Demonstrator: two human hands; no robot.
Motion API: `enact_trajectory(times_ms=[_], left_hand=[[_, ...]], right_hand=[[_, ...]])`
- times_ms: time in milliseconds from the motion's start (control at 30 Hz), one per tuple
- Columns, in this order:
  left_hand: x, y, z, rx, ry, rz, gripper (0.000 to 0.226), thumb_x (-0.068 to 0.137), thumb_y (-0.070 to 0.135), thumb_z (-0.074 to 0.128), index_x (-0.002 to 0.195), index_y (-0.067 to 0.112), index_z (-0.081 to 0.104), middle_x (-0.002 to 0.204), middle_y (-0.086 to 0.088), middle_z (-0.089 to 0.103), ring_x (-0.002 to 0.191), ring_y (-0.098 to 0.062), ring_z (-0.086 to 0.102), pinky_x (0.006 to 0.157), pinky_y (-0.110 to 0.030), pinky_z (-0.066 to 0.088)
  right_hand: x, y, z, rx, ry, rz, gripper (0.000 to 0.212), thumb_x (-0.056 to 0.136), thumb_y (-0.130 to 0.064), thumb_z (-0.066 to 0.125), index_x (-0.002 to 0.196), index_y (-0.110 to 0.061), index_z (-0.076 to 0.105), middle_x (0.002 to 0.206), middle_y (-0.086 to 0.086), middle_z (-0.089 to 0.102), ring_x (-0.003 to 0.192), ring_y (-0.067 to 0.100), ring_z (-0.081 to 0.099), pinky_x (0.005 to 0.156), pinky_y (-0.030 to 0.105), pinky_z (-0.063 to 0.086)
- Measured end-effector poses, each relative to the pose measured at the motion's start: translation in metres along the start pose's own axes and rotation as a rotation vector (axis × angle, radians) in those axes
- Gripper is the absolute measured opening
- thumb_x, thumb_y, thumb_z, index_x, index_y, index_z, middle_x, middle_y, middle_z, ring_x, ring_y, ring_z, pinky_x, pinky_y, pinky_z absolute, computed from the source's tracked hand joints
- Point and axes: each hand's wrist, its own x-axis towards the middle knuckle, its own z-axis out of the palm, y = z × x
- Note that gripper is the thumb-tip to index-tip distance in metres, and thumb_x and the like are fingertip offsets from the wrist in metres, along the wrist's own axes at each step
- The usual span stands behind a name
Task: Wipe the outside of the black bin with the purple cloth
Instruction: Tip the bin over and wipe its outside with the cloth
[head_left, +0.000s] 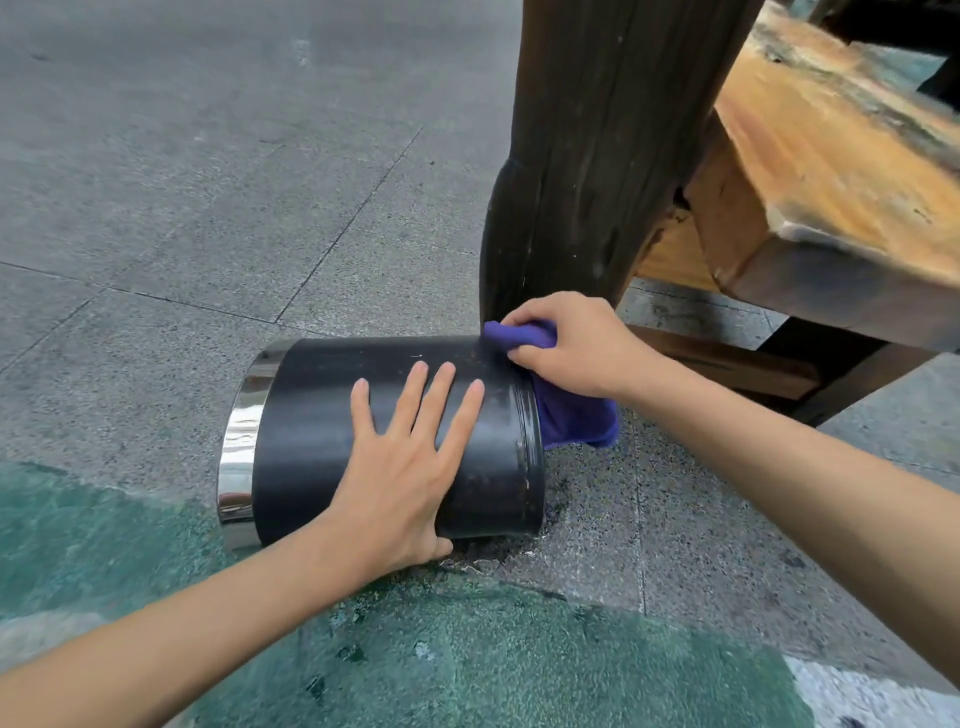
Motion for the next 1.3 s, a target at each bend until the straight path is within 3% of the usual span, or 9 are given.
enact_trajectory(times_ms=[167,233,333,500,700,867,1000,1100,1300], left_hand=[[0.003,-0.004,-0.002,0.038,-0.008,0.003,0.157,0.043,0.079,0.071,0.159,0.005,-0.003,0.170,-0.021,0.007,0.157,-0.039,0.010,0.114,-0.073,0.014],[0.005,-0.006,-0.004,0.049,-0.011,0.006,0.156,0.044,0.081,0.069,0.159,0.003,-0.004,0.170,-0.020,0.005,0.158,-0.038,0.009,0.115,-0.071,0.014],[0.010,-0.010,-0.007,0.052,-0.005,0.012,0.157,0.043,0.082,0.067,0.159,0.002,-0.002,0.169,-0.020,0.008,0.157,-0.037,0.012,0.115,-0.071,0.016],[0.021,-0.016,-0.016,0.040,-0.012,0.011,0.158,0.040,0.085,0.066,0.158,0.003,-0.001,0.170,-0.016,0.010,0.156,-0.034,0.015,0.115,-0.068,0.021],[0.030,-0.021,-0.024,0.034,-0.040,0.004,0.163,0.038,0.089,0.066,0.158,0.006,-0.007,0.171,-0.013,0.005,0.158,-0.030,0.011,0.118,-0.067,0.021],[0.033,-0.023,-0.029,0.013,-0.051,0.010,0.165,0.037,0.088,0.069,0.157,0.007,-0.010,0.171,-0.011,0.004,0.158,-0.029,0.010,0.118,-0.066,0.022],[0.035,-0.025,-0.033,0.015,-0.059,0.004,0.166,0.036,0.089,0.067,0.158,0.007,-0.009,0.171,-0.011,0.005,0.158,-0.028,0.011,0.119,-0.065,0.022],[0.033,-0.026,-0.032,0.000,-0.034,0.011,0.162,0.037,0.087,0.066,0.160,0.010,-0.005,0.171,-0.011,0.006,0.158,-0.029,0.011,0.120,-0.065,0.020],[0.004,-0.008,-0.003,-0.029,0.197,0.073,0.135,0.050,0.067,0.077,0.161,0.017,0.019,0.168,-0.019,0.021,0.155,-0.036,0.025,0.116,-0.068,0.024]], right_hand=[[-0.011,-0.008,0.015,-0.102,-0.075,-0.061,0.043,0.085,-0.021,0.054,0.123,-0.036,0.070,0.124,-0.005,0.066,0.123,0.028,0.058,0.100,0.045,0.049],[-0.018,-0.006,0.017,-0.114,-0.058,-0.042,0.049,0.086,-0.024,0.052,0.132,-0.037,0.064,0.147,0.000,0.056,0.137,0.027,0.049,0.110,0.046,0.043],[-0.034,-0.003,0.022,-0.115,-0.049,-0.051,0.056,0.085,-0.027,0.050,0.140,-0.036,0.058,0.156,0.000,0.047,0.145,0.021,0.041,0.116,0.041,0.039],[-0.064,-0.002,0.033,-0.082,0.020,-0.069,0.062,0.080,-0.031,0.050,0.142,-0.035,0.057,0.159,-0.004,0.042,0.138,0.027,0.049,0.113,0.044,0.041],[-0.101,0.005,0.060,0.047,0.149,-0.135,0.061,0.079,-0.019,0.059,0.139,-0.031,0.059,0.161,-0.007,0.037,0.132,0.027,0.054,0.108,0.046,0.046],[-0.128,0.012,0.089,0.090,0.232,-0.186,0.063,0.077,-0.013,0.061,0.138,-0.028,0.058,0.162,-0.008,0.031,0.134,0.023,0.052,0.105,0.044,0.048],[-0.130,0.015,0.105,0.142,0.293,-0.212,0.063,0.080,-0.008,0.070,0.137,-0.029,0.055,0.164,-0.009,0.025,0.146,0.010,0.038,0.110,0.037,0.046],[-0.121,0.012,0.110,0.254,0.365,-0.182,0.055,0.081,-0.004,0.077,0.129,-0.025,0.061,0.159,-0.008,0.031,0.146,0.010,0.038,0.115,0.032,0.039],[-0.109,0.010,0.100,0.421,0.445,-0.159,0.058,0.065,0.021,0.063,0.109,-0.015,0.070,0.138,0.003,0.052,0.135,0.012,0.048,0.116,0.031,0.036]])
